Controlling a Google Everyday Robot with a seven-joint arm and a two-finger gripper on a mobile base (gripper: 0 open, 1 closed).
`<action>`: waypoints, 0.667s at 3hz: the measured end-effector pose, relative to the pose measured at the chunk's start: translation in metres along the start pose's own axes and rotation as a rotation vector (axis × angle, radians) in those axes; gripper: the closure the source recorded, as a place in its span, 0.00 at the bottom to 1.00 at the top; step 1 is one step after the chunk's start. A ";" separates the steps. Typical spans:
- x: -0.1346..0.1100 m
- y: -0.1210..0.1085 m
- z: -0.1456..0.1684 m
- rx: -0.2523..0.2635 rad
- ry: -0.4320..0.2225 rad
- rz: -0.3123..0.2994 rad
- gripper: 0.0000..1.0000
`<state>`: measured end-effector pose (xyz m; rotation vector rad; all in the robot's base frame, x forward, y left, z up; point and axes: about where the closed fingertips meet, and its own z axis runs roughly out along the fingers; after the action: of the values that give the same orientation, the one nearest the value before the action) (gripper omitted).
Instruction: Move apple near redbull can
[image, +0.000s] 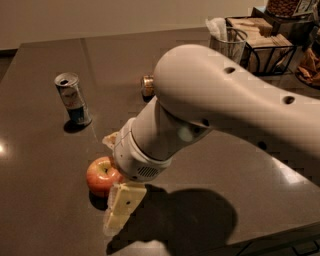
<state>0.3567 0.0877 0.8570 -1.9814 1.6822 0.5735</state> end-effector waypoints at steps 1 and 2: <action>-0.011 0.000 0.013 -0.026 0.000 -0.011 0.18; -0.011 -0.008 0.016 -0.032 0.007 -0.010 0.42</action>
Offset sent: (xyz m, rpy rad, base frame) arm 0.0212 0.0186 -0.0086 -0.0187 0.0298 0.0223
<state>0.3632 0.1065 0.8516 -2.0151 1.6767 0.5938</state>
